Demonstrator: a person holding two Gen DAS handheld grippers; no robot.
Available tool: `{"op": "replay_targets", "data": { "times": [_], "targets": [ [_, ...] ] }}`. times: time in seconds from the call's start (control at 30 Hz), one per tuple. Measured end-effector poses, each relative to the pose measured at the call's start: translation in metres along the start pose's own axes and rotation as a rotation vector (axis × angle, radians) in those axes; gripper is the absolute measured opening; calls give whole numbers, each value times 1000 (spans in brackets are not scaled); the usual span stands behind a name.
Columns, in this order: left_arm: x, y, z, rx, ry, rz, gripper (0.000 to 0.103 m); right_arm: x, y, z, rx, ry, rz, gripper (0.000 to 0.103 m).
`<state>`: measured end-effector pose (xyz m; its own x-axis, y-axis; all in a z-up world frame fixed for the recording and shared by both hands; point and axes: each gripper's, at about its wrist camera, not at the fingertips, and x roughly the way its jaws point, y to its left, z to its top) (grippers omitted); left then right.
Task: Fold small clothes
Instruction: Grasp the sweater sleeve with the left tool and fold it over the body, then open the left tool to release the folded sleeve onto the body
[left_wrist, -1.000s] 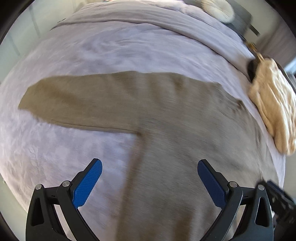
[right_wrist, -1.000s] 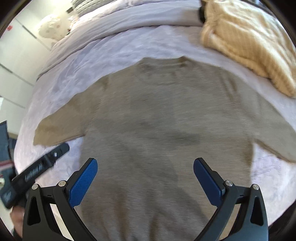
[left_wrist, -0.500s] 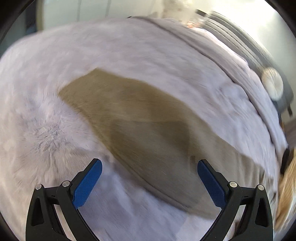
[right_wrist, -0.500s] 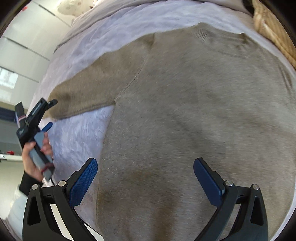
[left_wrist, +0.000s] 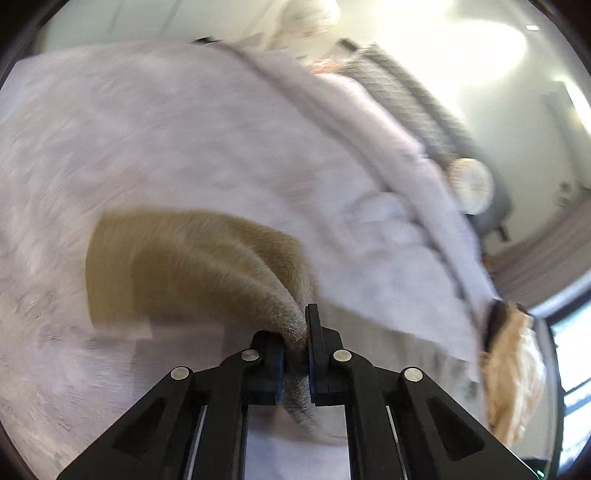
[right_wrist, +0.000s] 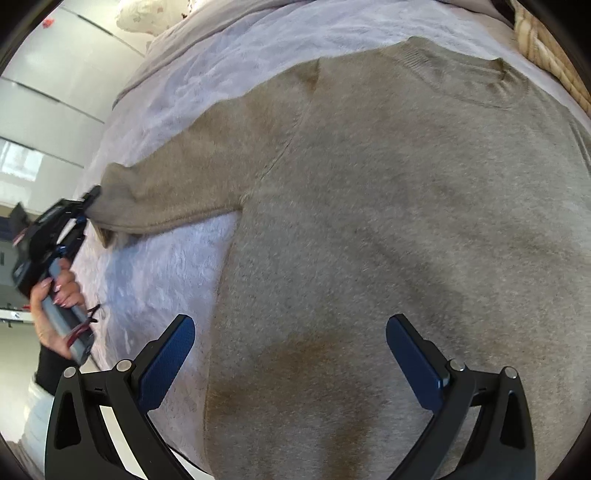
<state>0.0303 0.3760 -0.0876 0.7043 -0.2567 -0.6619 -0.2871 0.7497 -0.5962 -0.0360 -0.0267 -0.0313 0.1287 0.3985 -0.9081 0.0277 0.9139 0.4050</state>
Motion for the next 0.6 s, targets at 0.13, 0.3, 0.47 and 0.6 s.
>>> {"op": "replay_targets", "data": {
  "times": [0.13,0.3,0.47,0.6],
  "targets": [
    [-4,-64,0,107,17,-161,10,-12,-22,3,50,-36,9,103],
    [6,-164,-33,291,101,-333,10,-41,-67,0,133,-107,8,103],
    [52,-256,-97,456,245,-397,10,-72,-131,-4,238,-175,-30,103],
    [101,-304,-160,574,365,-347,10,-83,-178,-8,319,-198,-61,103]
  ]
}}
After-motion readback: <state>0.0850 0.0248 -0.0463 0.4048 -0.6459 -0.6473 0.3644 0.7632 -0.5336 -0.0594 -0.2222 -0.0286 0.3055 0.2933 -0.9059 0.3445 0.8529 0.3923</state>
